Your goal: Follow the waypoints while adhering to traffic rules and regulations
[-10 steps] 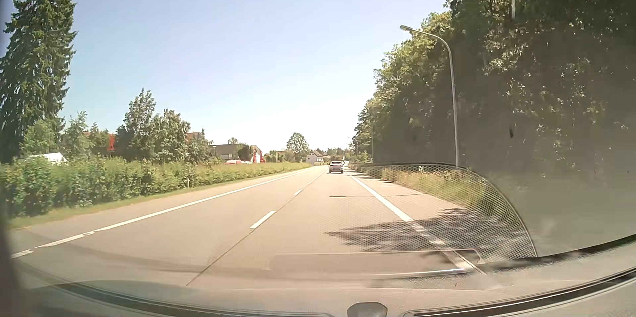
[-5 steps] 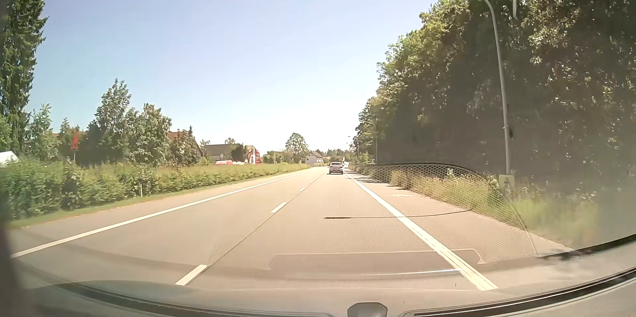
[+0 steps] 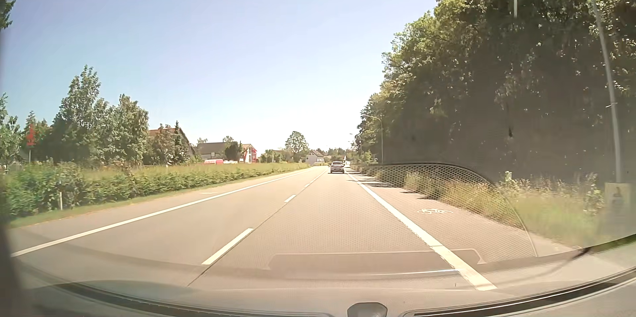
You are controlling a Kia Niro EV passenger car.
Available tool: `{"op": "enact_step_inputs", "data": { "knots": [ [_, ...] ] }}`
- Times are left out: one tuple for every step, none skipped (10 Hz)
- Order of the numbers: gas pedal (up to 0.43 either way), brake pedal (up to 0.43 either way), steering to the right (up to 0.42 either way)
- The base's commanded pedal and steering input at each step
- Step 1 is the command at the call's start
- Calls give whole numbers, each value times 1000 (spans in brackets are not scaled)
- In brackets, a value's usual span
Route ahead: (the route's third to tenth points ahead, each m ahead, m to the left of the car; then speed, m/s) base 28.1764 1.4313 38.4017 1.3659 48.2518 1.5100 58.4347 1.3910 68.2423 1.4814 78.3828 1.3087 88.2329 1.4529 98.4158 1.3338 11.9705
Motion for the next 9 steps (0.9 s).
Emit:
{"op": "enact_step_inputs", "data": {
  "knots": [
    [47, 30, -3],
    [47, 30, -3],
    [47, 30, -3],
    [47, 30, -3],
    [47, 30, -3],
    [47, 30, -3],
    [47, 30, -3],
    [47, 30, -3],
    [47, 30, -3]
  ]
}}
